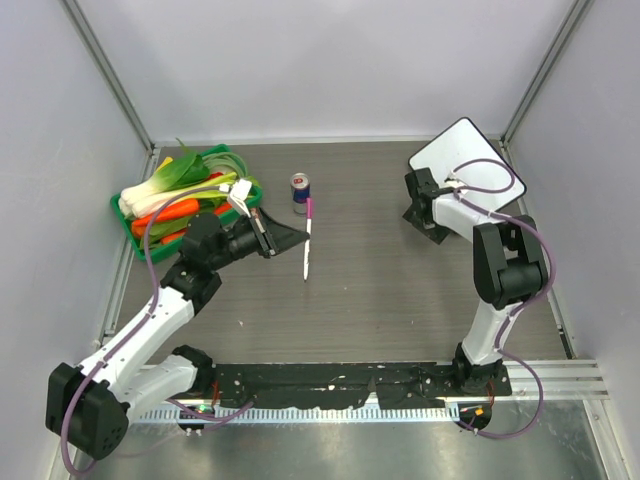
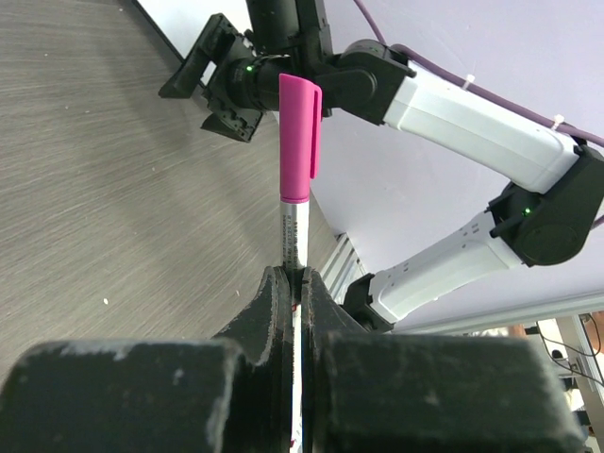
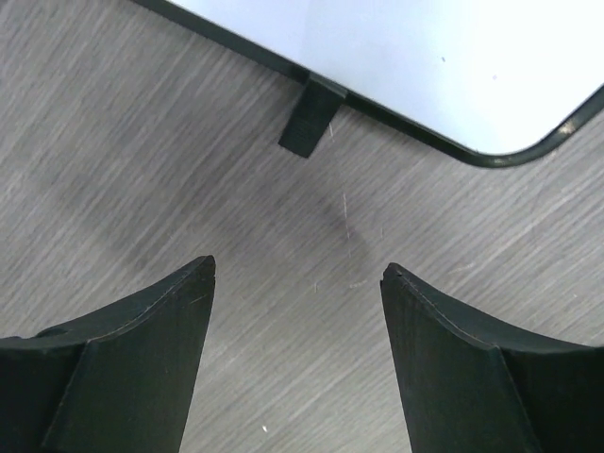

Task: Write a sentence on the whiteboard
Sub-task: Move the whiteboard stand to the center of the board.

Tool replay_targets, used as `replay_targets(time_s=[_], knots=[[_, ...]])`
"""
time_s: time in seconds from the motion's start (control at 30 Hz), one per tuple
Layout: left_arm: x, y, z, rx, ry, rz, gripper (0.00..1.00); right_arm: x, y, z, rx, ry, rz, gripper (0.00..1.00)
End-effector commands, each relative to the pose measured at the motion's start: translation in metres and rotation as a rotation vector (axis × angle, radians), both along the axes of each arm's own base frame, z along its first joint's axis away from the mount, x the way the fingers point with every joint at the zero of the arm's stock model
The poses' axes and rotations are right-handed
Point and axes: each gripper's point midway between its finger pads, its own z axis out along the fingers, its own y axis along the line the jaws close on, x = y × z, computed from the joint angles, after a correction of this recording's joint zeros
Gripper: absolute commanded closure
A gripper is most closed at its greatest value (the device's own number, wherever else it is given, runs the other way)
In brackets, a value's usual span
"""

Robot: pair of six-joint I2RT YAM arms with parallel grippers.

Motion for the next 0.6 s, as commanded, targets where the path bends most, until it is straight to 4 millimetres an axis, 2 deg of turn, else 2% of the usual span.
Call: replay_targets(time_s=[0.0,0.37,0.57], knots=[[-0.004,-0.001,0.015,-0.04,-0.054,-0.026,1.0,0.025,-0.012,0.013,-0.04,-0.064,-0.076,0.24],[-0.001,-0.004,0.016,-0.049,-0.054,-0.034,1.0,0.042,-0.044,-0.01,-0.067,-0.001,-0.147,0.31],[0.0,-0.007,0.015,-0.049,-0.043,-0.047,1.0,0.051,-0.049,-0.013,-0.088,0.003,-0.149,0.37]])
